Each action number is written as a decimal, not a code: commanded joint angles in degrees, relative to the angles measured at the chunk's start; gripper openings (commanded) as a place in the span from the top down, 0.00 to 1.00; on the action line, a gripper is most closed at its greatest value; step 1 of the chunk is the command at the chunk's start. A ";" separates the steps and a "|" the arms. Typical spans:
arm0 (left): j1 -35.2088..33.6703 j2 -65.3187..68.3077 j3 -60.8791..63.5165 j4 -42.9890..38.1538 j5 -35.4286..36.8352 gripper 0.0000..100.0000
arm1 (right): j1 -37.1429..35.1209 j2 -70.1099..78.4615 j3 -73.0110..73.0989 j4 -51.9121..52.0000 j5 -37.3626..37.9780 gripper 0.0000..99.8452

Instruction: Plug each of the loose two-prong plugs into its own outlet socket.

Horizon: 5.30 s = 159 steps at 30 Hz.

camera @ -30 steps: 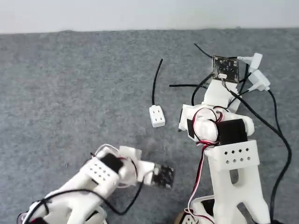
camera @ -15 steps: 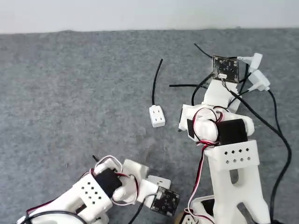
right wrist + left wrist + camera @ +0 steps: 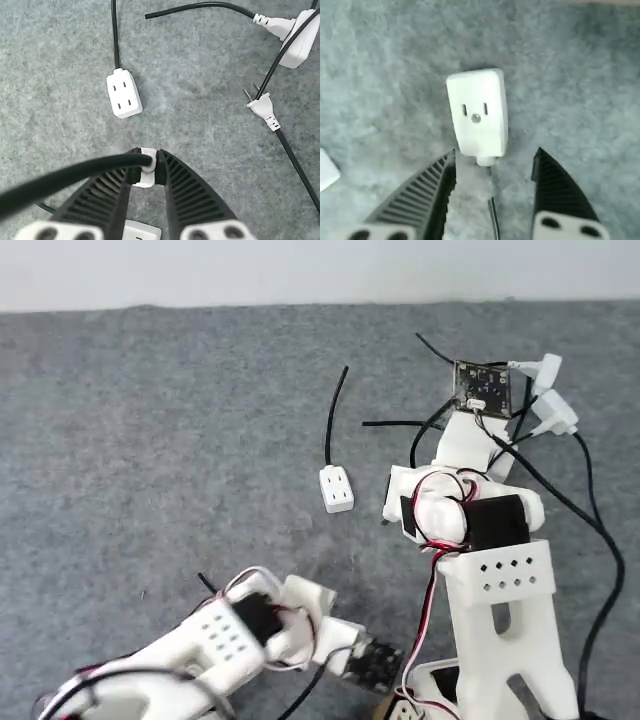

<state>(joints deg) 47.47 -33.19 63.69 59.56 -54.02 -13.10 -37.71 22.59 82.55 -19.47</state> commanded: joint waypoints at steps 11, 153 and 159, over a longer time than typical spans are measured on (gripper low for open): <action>4.04 14.15 -5.67 -4.22 2.02 0.78 | 0.40 -1.71 -0.62 1.36 -0.62 0.99; -51.43 -12.22 9.01 -41.23 47.38 0.79 | -12.97 51.82 -31.38 -20.18 8.00 0.99; -51.43 -12.22 9.19 -41.41 47.38 0.79 | -13.23 51.91 -31.21 -19.74 8.00 0.99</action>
<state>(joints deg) -4.04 -44.35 73.36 19.91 -7.25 -26.73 14.59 -5.36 63.47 -12.18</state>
